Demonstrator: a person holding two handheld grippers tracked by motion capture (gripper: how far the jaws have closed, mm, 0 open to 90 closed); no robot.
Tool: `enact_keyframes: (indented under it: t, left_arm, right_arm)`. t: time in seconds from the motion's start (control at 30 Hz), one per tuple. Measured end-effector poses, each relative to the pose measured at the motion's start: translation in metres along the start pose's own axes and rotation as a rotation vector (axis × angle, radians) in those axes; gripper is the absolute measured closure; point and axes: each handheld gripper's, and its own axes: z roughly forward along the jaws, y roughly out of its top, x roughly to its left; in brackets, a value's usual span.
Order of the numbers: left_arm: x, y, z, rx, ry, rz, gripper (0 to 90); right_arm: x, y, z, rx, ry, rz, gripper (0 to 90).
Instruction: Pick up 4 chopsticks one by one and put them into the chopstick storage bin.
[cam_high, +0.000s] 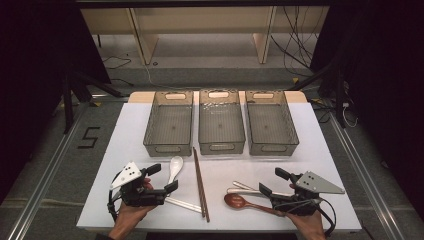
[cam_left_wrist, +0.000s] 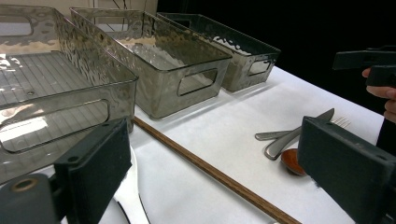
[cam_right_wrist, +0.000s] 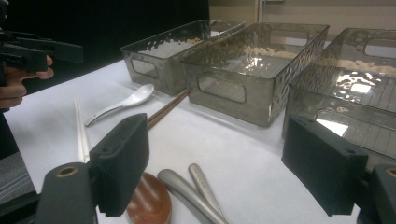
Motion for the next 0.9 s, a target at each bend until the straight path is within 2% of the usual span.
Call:
enact_keyframes:
  t: [0.3, 0.53, 0.7, 0.77, 0.9]
  left_arm:
    - [0.001, 0.002, 0.001, 0.023, -0.001, 0.003, 9.3]
    - [0.003, 0.011, 0.002, 0.086, 0.003, 0.034, 10.1]
    - [0.007, 0.024, 0.001, 0.165, 0.019, 0.085, 12.7]
    - [0.009, 0.032, 0.002, 0.233, 0.020, 0.114, 13.5]
    - [0.009, 0.042, 0.004, 0.333, 0.033, 0.183, 15.8]
  right_arm:
    - [0.000, 0.000, 0.001, 0.006, 0.005, 0.005, 23.6]
    - [-0.001, 0.000, 0.001, 0.012, 0.003, 0.012, 23.8]
    - [-0.001, 0.000, 0.002, 0.016, 0.005, 0.016, 23.8]
    - [-0.001, 0.000, 0.002, 0.017, 0.008, 0.017, 23.8]
    - [-0.001, 0.000, 0.003, 0.021, 0.011, 0.014, 23.9]
